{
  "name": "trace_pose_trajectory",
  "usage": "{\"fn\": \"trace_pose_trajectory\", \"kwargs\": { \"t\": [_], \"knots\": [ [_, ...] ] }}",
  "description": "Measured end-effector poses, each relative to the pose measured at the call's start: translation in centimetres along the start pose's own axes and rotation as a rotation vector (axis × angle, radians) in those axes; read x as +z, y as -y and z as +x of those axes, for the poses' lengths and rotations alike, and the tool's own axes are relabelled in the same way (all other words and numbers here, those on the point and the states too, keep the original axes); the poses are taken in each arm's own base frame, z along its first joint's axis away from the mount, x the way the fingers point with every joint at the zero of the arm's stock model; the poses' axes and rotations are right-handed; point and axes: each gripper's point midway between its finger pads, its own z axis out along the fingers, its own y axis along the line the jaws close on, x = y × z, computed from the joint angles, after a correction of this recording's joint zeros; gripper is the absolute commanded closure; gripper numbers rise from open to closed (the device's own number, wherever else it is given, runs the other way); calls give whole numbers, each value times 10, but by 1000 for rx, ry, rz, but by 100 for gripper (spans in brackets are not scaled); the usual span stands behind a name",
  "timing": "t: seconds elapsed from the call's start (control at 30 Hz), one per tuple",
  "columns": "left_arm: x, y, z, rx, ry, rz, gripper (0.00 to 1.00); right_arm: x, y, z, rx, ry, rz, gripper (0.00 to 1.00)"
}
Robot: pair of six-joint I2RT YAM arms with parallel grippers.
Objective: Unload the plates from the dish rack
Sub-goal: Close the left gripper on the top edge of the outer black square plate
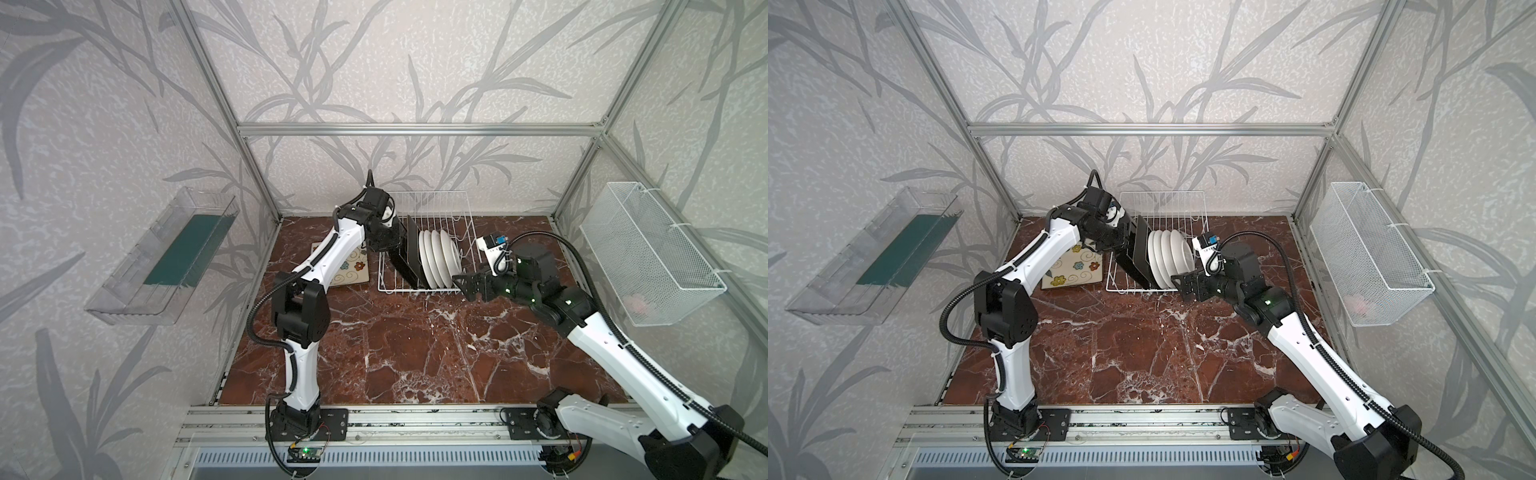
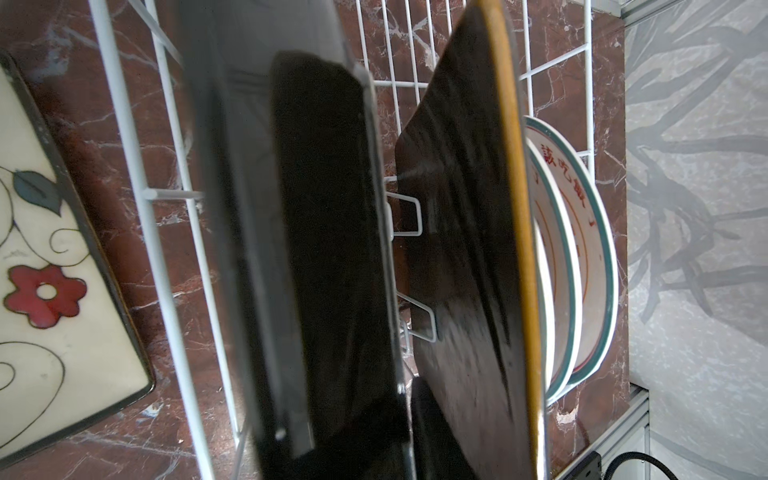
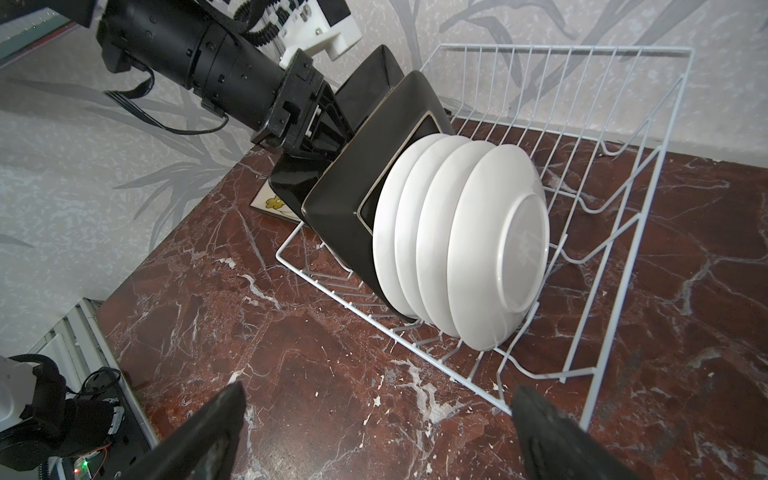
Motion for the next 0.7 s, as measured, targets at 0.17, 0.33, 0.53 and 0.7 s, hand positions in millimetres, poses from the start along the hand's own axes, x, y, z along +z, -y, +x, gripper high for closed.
{"fn": "trace_pose_trajectory", "kwargs": {
  "t": [0.17, 0.33, 0.53, 0.7],
  "knots": [
    [0, 6, 0, -37, -5, 36, 84, 0, 0, 0, -4, -1, 0, 1],
    [0, 8, 0, -57, -6, 44, 93, 0, 0, 1, -12, -3, 1, 1],
    [0, 8, -1, -76, -6, 47, 100, 0, 0, 1, -14, -4, 1, 1],
    [0, 8, 0, -86, -5, 55, 100, 0, 0, 1, -13, -7, 2, 1]
  ]
}}
